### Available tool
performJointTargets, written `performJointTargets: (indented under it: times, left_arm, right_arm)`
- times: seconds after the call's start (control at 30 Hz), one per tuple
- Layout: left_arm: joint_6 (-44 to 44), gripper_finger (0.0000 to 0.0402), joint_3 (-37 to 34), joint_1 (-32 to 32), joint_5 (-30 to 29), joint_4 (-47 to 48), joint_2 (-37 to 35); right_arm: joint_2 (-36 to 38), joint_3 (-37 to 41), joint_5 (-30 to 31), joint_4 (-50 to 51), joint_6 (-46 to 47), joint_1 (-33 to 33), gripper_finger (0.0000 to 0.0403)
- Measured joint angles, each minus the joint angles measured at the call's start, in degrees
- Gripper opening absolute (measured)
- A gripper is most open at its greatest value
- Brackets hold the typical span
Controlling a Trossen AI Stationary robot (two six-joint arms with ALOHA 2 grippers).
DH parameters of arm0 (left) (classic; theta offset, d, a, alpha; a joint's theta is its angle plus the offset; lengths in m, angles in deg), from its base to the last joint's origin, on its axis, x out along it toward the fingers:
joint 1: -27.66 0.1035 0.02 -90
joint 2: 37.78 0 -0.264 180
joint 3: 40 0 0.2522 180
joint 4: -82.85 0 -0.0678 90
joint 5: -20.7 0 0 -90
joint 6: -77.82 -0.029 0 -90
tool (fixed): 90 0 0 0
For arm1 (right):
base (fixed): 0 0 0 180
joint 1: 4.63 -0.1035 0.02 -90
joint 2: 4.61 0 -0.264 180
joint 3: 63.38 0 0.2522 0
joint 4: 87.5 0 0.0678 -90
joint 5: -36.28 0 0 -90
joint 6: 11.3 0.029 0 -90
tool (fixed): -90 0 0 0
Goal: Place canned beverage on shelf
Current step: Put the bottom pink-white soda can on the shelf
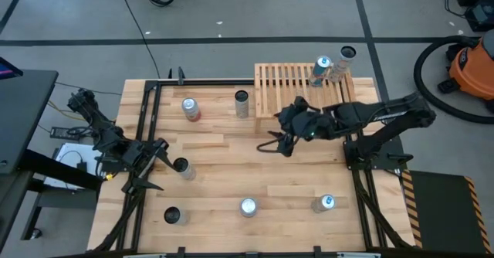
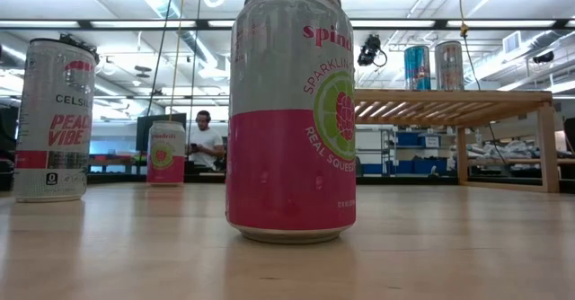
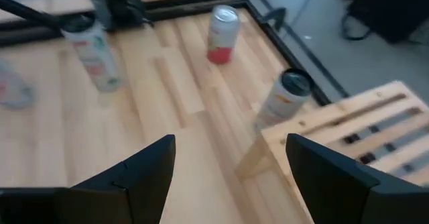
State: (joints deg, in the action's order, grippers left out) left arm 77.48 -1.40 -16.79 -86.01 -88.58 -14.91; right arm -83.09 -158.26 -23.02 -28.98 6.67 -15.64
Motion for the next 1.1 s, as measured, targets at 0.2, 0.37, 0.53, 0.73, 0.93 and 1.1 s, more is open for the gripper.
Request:
performJointTargets:
  times: [0.2, 0.37, 0.53, 0.73, 0.93, 1.1]
  left_arm:
    - [0.0, 0.0316, 0.0, 0.0, 0.0, -0.1, 0.0]
    - [0.0, 0.0316, 0.0, 0.0, 0.0, -0.1, 0.0]
    - [0.0, 0.0316, 0.0, 0.0, 0.0, -0.1, 0.0]
    - [0.0, 0.0316, 0.0, 0.0, 0.0, -0.1, 0.0]
    - [0.0, 0.0316, 0.0, 0.0, 0.0, -0.1, 0.0]
    - [0.0, 0.0316, 0.0, 0.0, 0.0, 0.0, 0.0]
  right_arm:
    - [-3.3, 0.0, -2.7, 1.6, 3.1, -0.1, 0.0300]
    - [-5.4, 0.0, -4.9, -0.9, 3.5, -1.4, 0.0337]
    - [-5.5, 0.0, -4.9, -3.1, 3.9, -2.7, 0.0394]
    - [-7.5, 0.0, -12.6, -3.7, 4.7, -4.0, 0.0389]
    - [-8.3, 0.0, -17.5, -4.8, 4.4, -4.2, 0.0390]
    - [-8.6, 0.0, -22.6, -6.4, 3.0, -4.3, 0.0390]
